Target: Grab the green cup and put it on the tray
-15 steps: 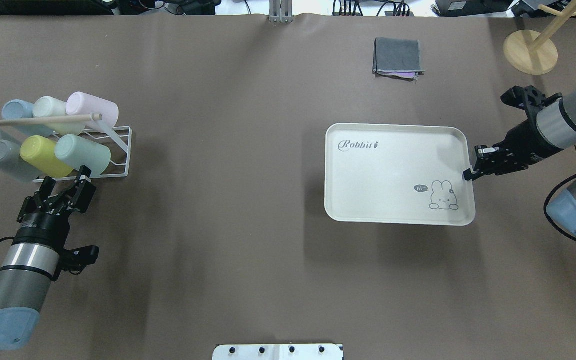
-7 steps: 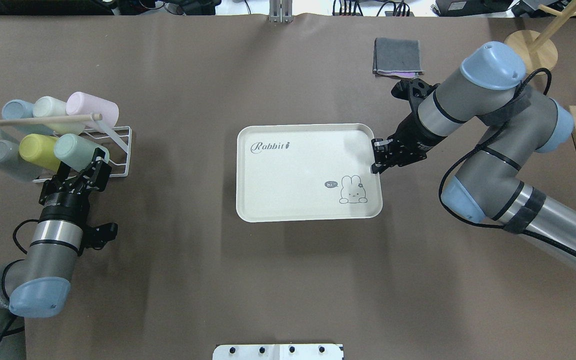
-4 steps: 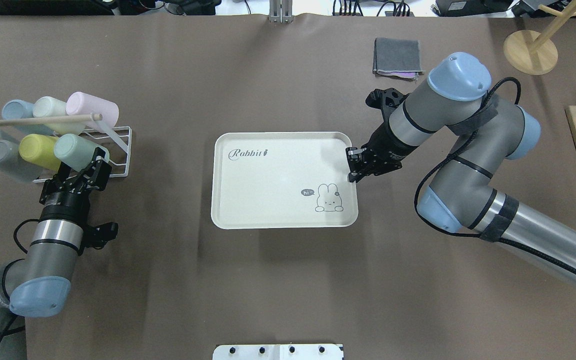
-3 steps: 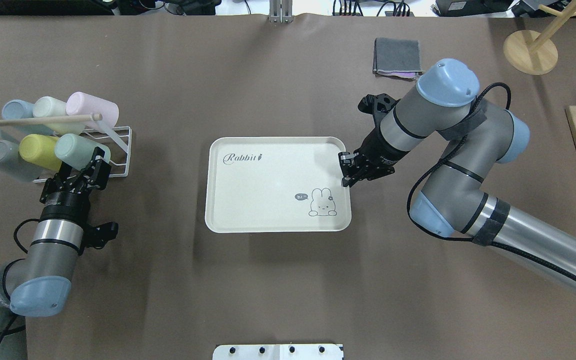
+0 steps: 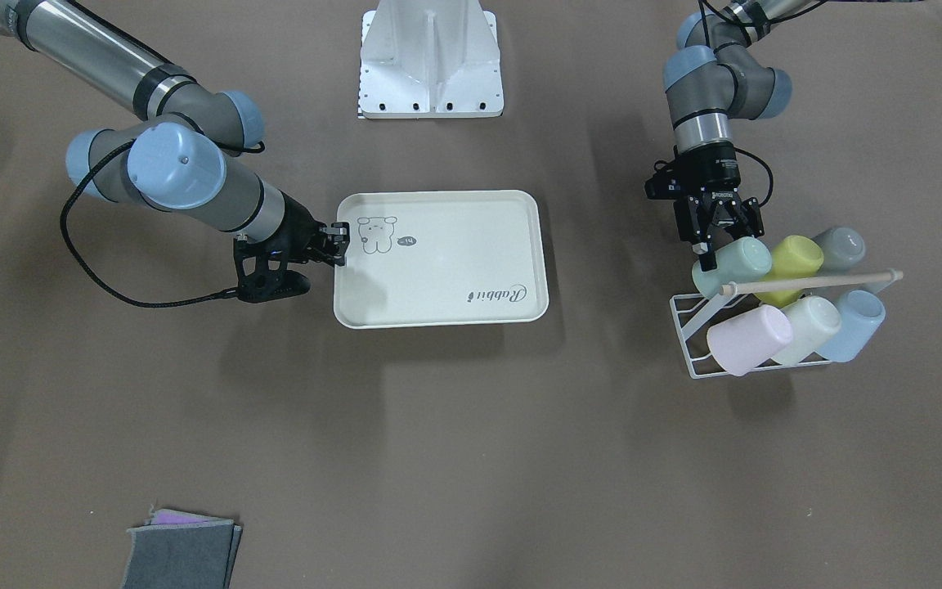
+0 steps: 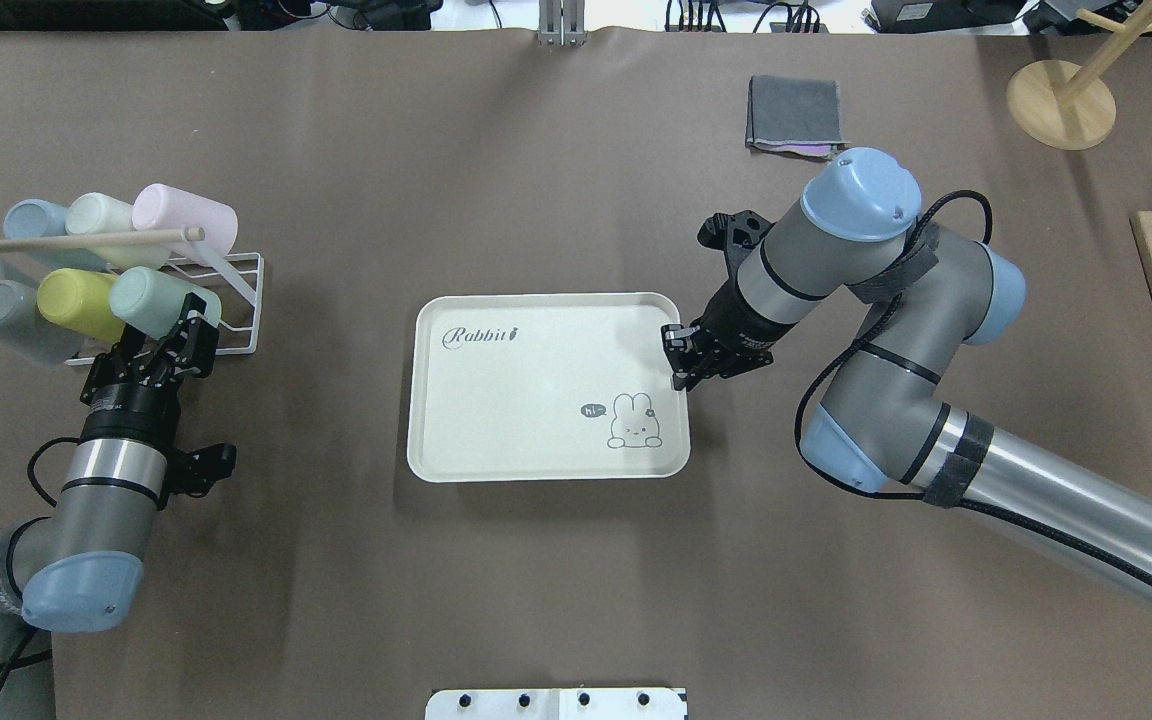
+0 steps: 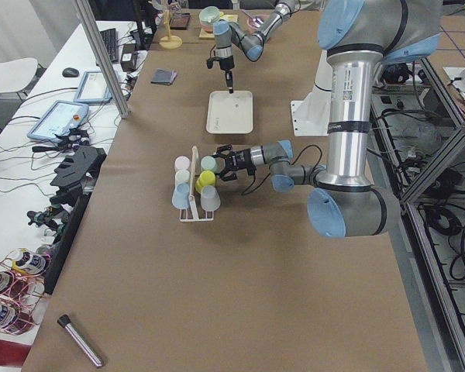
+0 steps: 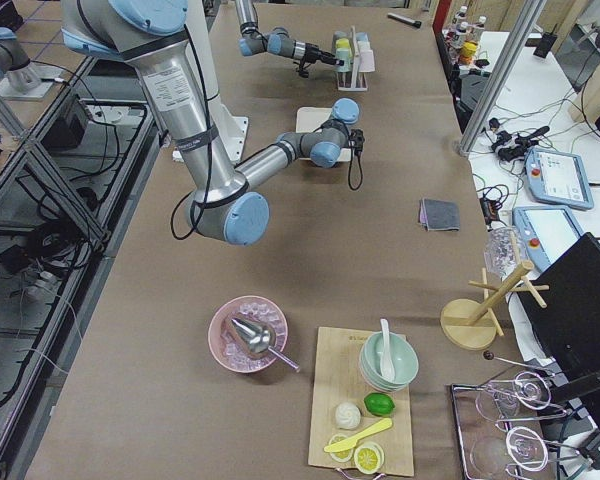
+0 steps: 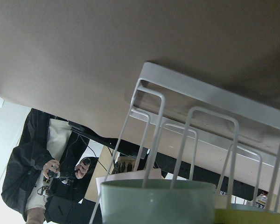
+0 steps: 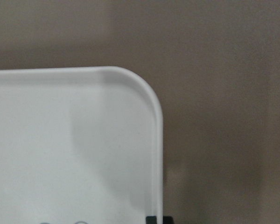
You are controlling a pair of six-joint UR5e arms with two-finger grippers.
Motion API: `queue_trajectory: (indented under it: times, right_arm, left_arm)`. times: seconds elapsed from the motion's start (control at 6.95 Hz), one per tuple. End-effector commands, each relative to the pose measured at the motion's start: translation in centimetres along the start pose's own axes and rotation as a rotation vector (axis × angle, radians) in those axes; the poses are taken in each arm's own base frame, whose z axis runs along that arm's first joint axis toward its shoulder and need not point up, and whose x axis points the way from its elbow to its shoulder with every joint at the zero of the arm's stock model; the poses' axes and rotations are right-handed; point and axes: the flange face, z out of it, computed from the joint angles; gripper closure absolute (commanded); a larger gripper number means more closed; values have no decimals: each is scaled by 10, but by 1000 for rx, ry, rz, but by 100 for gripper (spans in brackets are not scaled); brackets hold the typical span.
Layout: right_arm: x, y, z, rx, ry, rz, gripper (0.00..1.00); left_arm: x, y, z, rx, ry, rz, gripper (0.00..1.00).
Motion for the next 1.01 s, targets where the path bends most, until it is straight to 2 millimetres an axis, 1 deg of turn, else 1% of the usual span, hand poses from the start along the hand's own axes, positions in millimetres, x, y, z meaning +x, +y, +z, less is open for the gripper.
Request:
queue_trajectory:
  times: [0.0,0.29,0.43,0.58,0.86]
  right_arm:
    - [-7,-6,11,2,11,2,100]
    - [-8,-5,13,-1,12,0,100]
    - [-10,-4,13,-1,8,-3,52]
    - [-9,-5,13,4,12,-2,1]
    - [-9,-8,8,22,11,-2,0]
  left_arm:
    - [-1,0,0,0,-1,-2,23]
    - [-3,3,-1,2,-7,-2,23]
    - [-5,5,-3,3,-14,-14,24]
    - [-6,7,-4,3,-15,-17,24]
    - [-9,14,-8,7,-22,-28,25]
